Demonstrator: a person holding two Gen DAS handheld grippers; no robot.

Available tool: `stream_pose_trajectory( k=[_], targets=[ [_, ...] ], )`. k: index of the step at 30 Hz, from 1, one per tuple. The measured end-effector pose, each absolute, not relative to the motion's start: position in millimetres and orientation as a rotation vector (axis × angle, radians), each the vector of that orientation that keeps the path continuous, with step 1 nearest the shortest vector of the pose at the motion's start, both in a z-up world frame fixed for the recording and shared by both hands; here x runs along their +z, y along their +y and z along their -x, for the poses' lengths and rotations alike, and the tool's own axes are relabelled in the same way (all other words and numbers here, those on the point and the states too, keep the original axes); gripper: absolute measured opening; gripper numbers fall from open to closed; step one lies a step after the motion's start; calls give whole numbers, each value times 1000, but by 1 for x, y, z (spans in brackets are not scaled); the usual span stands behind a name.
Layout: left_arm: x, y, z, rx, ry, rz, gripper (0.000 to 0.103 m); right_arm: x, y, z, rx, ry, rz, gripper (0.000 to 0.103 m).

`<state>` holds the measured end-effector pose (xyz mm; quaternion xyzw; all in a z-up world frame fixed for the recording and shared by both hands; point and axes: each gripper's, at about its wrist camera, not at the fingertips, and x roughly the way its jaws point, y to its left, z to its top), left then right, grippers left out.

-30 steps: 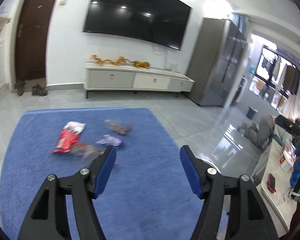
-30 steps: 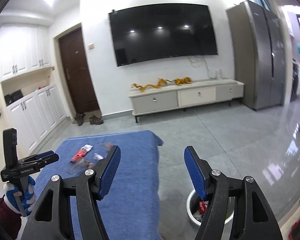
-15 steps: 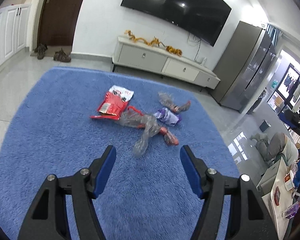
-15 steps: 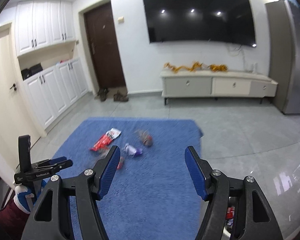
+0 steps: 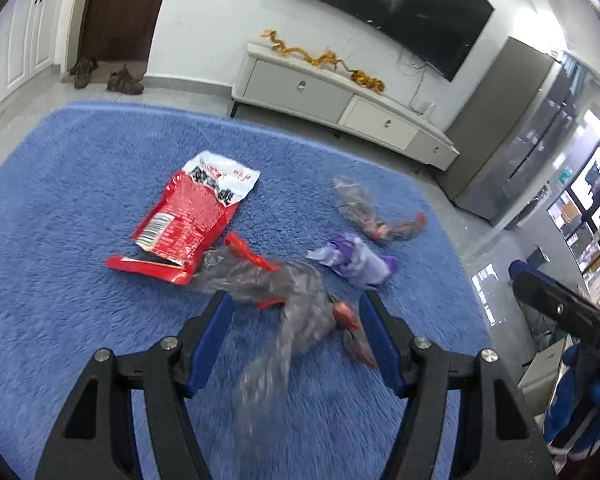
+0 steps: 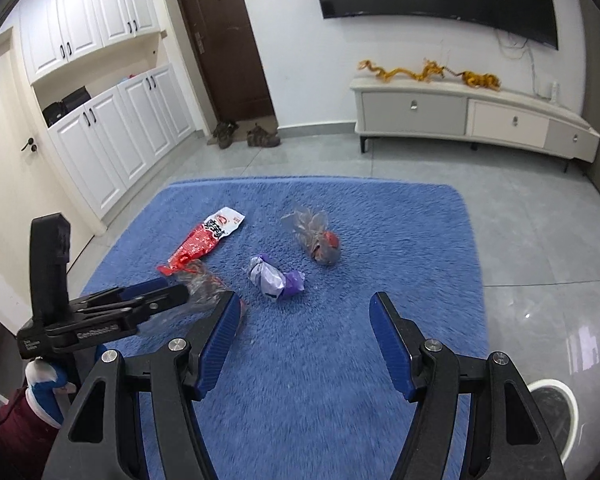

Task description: Collect trash

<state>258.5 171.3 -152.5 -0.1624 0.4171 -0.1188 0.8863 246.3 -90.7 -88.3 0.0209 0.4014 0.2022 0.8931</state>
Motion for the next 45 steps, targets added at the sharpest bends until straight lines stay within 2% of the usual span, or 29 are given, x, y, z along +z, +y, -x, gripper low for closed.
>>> stream_pose_trajectory(
  k=[2,5,10,20,23,25,29,37,45],
  targets=[
    [-165,171,-267,-243,888,348,43,-99,-82,-258,440,847,-37,66],
    [-180,169,-273,-229,899,330,22,-112,-68,-274,474,862,-29,66],
    [-186,176,-270,-242,884,369,10,-135,-43,-294,522,887,-13,66],
    [-187,177,-267,-252,874,357,8,-168,-14,-321,559,902,49,62],
    [-186,175,-268,-252,875,359,8,-174,-12,-322,562,912,74,52],
    [-186,175,-268,-250,874,356,8,-177,-11,-321,564,915,84,39],
    [-185,171,-270,-243,874,345,7,-174,-18,-311,576,912,54,28],
    [-182,154,-260,-230,864,287,6,-163,-55,-262,537,924,-22,28],
    [-178,135,-214,-258,873,241,5,-148,-112,-199,455,921,-107,28]
  ],
)
